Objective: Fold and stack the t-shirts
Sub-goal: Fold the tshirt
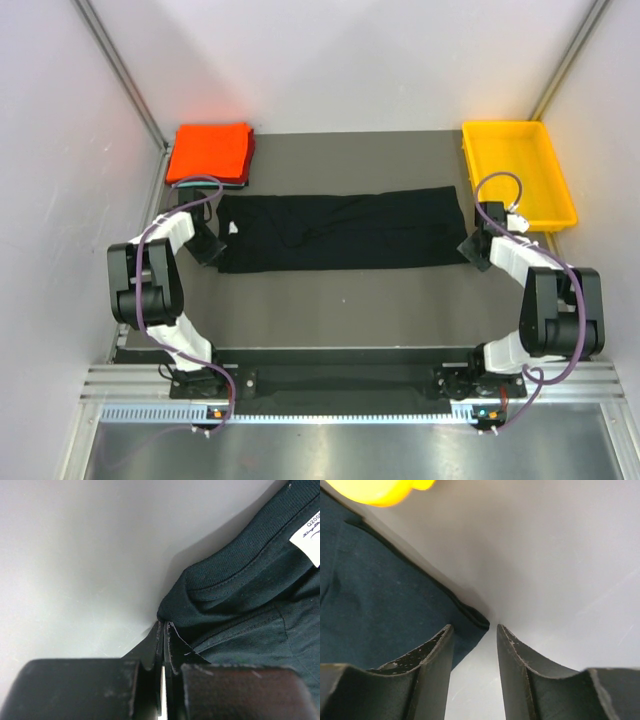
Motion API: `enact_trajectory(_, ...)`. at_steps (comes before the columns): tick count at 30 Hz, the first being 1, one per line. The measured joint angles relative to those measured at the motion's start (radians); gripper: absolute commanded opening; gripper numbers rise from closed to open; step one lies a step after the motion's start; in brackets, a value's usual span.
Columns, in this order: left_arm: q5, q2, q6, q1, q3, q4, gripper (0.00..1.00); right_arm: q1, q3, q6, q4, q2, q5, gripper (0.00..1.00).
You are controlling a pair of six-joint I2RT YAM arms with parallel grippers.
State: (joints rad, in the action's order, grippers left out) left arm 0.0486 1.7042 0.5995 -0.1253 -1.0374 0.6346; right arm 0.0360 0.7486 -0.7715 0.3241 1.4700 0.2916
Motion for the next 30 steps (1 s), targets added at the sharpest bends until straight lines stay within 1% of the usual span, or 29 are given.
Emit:
enact_trajectory(3,0.0,0.0,0.0,0.0,0.0,0.0,0.0,0.0,-0.022,-0.003,-0.026,0.004,0.007,0.34)
enact_trajectory(6,0.0,0.0,0.0,0.0,0.0,0.0,0.0,0.0,-0.031,-0.01,-0.05,0.005,0.021,0.23)
enact_trajectory(8,0.001,0.0,0.0,0.0,0.0,0.0,0.0,0.0,-0.037,-0.012,-0.06,0.003,0.03,0.05)
enact_trajectory(9,0.001,0.0,0.0,0.0,0.0,0.001,0.0,0.0,-0.042,-0.016,-0.071,0.003,0.03,0.0)
enact_trajectory(13,0.007,0.0,0.0,0.0,0.0,0.003,0.0,0.0,-0.069,-0.016,-0.083,-0.029,0.034,0.0)
enact_trajectory(16,0.016,0.0,0.0,0.0,-0.001,0.005,0.0,0.0,-0.092,-0.014,-0.057,-0.075,0.053,0.0)
enact_trajectory(20,0.019,0.0,0.0,-0.002,-0.002,0.008,0.0,0.0,-0.156,-0.008,-0.01,-0.182,0.077,0.0)
enact_trajectory(25,0.022,-0.02,-0.002,-0.005,0.019,0.015,0.0,0.002,-0.262,-0.009,0.067,-0.339,0.069,0.0)
enact_trajectory(30,0.045,-0.045,-0.011,-0.005,0.045,0.064,0.0,0.007,-0.27,-0.018,0.135,-0.423,0.061,0.0)
